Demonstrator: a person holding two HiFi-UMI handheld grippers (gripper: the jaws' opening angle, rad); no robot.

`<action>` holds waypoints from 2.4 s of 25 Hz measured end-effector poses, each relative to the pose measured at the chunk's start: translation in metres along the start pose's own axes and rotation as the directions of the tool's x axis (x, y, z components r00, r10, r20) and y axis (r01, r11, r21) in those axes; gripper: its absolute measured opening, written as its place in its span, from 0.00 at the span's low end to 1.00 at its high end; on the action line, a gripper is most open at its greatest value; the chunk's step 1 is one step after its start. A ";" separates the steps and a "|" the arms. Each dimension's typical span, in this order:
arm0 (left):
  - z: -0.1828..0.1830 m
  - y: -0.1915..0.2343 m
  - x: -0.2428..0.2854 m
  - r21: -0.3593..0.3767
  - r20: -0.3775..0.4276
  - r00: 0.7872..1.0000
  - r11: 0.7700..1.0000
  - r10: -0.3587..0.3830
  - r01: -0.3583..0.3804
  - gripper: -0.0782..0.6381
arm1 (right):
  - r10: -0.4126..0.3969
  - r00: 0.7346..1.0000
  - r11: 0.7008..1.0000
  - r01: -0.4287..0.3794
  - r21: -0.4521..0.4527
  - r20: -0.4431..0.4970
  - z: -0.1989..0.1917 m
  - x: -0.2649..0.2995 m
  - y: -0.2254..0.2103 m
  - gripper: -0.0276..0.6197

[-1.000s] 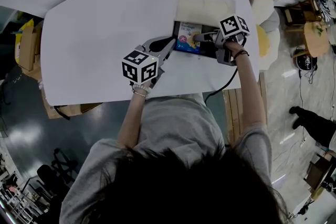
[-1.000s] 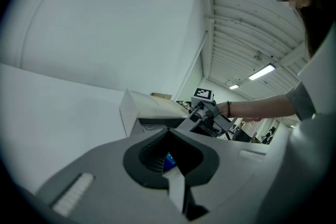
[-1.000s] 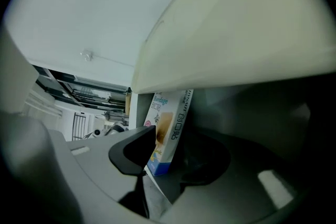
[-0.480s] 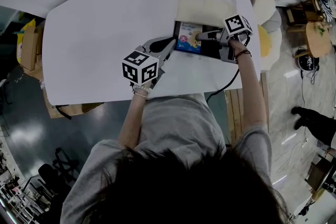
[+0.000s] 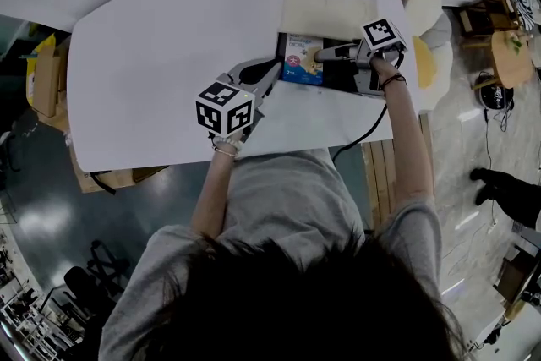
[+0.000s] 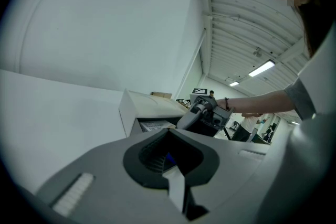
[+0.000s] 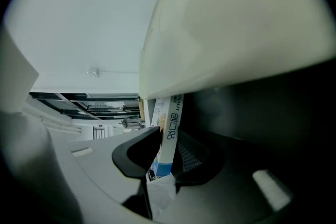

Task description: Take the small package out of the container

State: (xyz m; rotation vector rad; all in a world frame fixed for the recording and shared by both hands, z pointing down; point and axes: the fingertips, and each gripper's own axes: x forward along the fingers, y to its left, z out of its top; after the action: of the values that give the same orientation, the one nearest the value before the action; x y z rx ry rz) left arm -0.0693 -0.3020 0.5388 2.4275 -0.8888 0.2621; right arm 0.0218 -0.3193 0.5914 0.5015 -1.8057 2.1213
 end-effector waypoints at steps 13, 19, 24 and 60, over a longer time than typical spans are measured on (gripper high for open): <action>0.007 -0.001 -0.002 0.001 0.027 1.000 1.000 0.004 -0.004 0.10 | 0.035 0.999 0.999 -0.035 0.003 0.002 -0.006 -0.006 0.011 0.20; 0.009 -0.002 -0.005 0.004 0.037 0.999 1.000 0.016 -0.016 0.10 | 0.032 0.999 0.999 -0.032 -0.003 -0.024 -0.012 -0.004 0.011 0.20; 0.014 0.000 -0.010 0.001 0.054 0.998 0.999 0.040 -0.040 0.10 | 0.042 0.998 0.999 -0.042 -0.012 -0.048 -0.018 -0.001 0.014 0.20; 0.051 -0.075 -0.039 0.060 0.187 0.976 0.990 0.114 -0.128 0.10 | 0.138 0.953 0.921 -0.024 -0.389 0.269 -0.055 -0.054 0.068 0.20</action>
State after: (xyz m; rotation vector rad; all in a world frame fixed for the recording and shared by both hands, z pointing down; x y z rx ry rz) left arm -0.0503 -0.2611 0.4511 2.4972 -1.1286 0.1175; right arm 0.0355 -0.2760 0.4987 0.6721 -2.3744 1.7425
